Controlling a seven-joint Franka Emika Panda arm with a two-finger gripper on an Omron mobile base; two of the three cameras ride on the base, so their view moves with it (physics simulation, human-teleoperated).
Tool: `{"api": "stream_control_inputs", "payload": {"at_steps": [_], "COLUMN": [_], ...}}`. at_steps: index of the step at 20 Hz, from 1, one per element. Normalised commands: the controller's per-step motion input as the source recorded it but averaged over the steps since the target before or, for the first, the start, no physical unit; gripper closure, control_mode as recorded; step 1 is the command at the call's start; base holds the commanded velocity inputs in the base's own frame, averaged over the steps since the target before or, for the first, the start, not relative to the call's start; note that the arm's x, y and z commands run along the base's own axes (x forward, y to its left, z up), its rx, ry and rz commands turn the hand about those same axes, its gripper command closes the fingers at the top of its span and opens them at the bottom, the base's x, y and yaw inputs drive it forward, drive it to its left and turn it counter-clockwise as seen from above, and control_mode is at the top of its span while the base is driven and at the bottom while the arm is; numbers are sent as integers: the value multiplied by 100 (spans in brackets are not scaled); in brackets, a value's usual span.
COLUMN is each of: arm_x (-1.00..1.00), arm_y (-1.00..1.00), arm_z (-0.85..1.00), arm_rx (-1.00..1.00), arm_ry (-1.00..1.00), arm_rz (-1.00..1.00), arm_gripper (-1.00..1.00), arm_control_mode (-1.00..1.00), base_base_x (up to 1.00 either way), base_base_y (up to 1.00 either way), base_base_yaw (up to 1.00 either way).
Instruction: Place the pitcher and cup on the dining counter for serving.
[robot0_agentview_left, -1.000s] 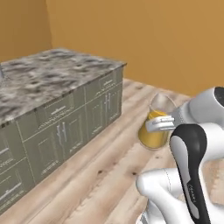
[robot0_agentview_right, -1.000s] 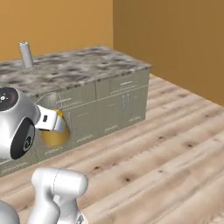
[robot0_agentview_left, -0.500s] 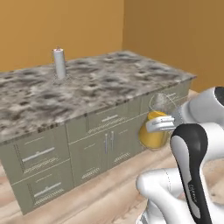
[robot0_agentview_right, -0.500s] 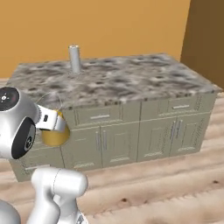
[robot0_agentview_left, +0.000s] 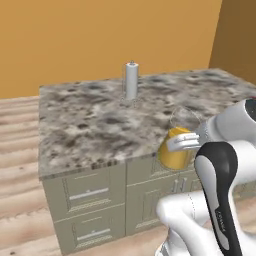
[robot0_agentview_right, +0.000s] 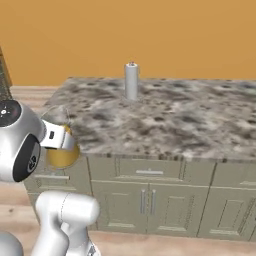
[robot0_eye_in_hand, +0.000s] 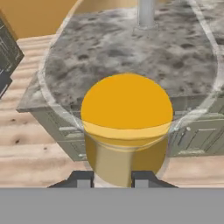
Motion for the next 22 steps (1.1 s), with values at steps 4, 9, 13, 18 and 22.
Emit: {"api": "stream_control_inputs", "payload": {"at_steps": [4, 9, 13, 18, 22], "arm_x": [0, 0, 53, 99, 100], "arm_y": [0, 0, 0, -9, -20], "arm_z": [0, 0, -15, -37, -48], "arm_rx": [0, 0, -2, -2, 0], "arm_ry": [0, 0, 0, 0, 0], "arm_rz": [0, 0, -1, -3, 0], "arm_gripper": [100, 100, 100, 100, 100], "arm_control_mode": [100, 100, -100, -100, -100], "base_base_x": [100, 77, 15, 0, 0], "base_base_y": [19, 1, 0, 0, 0], "base_base_yaw": [35, 7, 0, 0, 0]}}
